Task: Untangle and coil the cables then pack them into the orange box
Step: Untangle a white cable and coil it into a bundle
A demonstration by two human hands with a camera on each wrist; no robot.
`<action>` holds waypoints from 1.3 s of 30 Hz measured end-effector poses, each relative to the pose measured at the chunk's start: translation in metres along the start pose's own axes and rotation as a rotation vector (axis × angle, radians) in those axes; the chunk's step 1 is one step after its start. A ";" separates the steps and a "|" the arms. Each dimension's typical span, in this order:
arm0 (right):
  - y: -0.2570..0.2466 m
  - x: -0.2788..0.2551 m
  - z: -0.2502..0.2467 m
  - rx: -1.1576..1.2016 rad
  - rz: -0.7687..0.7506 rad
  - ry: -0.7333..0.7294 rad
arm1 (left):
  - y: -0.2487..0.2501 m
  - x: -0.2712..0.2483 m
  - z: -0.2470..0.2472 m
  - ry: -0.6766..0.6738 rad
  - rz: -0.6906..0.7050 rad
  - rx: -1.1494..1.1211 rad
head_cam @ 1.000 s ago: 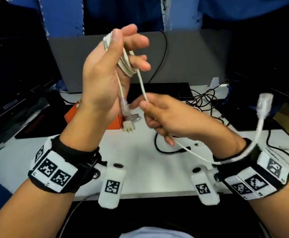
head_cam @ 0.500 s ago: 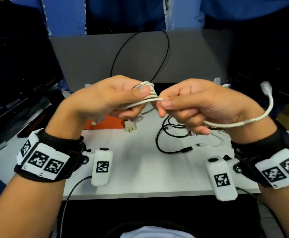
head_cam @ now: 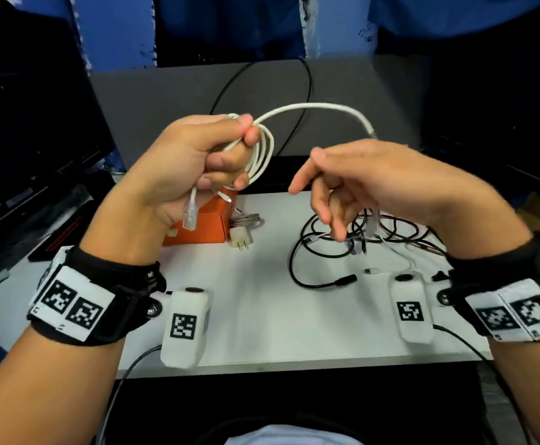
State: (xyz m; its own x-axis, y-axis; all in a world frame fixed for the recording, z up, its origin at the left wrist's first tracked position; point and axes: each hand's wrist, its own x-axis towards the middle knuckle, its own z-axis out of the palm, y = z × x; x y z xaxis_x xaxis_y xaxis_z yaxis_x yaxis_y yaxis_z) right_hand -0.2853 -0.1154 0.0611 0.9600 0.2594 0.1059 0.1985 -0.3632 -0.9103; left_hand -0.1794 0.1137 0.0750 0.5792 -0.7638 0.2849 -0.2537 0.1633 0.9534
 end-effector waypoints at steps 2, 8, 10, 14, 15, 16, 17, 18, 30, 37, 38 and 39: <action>-0.016 -0.012 0.007 -0.192 -0.109 0.054 | -0.001 0.002 -0.004 0.092 -0.038 0.056; -0.013 0.000 0.014 -0.815 -0.510 0.600 | -0.003 -0.001 0.003 -0.022 -0.074 0.028; 0.002 0.013 0.018 -0.725 -0.387 0.538 | -0.005 -0.002 0.008 -0.100 -0.043 -0.042; 0.016 0.027 0.042 -0.176 -0.365 0.490 | -0.017 0.004 0.023 -0.190 0.051 -0.269; 0.015 0.028 0.050 -0.095 -0.347 0.513 | -0.021 0.007 0.028 -0.192 0.070 -0.330; 0.015 0.030 0.058 -0.015 -0.324 0.535 | -0.026 0.009 0.033 -0.195 0.093 -0.378; 0.014 0.031 0.065 0.049 -0.305 0.558 | -0.030 0.010 0.037 -0.199 0.121 -0.413; 0.015 0.034 0.068 0.086 -0.297 0.585 | -0.034 0.011 0.040 -0.201 0.147 -0.442; 0.004 0.018 0.037 -0.662 -0.248 0.659 | -0.008 0.000 0.026 -0.024 0.041 0.104; -0.001 0.015 0.037 -0.761 -0.245 0.567 | -0.019 0.005 0.041 0.110 0.067 0.345; 0.001 0.016 0.037 -0.656 -0.288 0.571 | -0.020 0.006 0.042 0.091 0.074 0.214; 0.002 0.017 0.037 -0.531 -0.327 0.575 | -0.021 0.007 0.043 0.083 0.078 0.111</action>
State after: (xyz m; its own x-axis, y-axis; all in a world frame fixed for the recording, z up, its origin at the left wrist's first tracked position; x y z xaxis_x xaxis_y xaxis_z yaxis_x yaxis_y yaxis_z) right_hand -0.2755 -0.0788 0.0465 0.7607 -0.0183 0.6489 0.4126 -0.7581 -0.5051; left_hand -0.2031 0.0785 0.0532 0.6152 -0.6964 0.3696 -0.3819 0.1469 0.9124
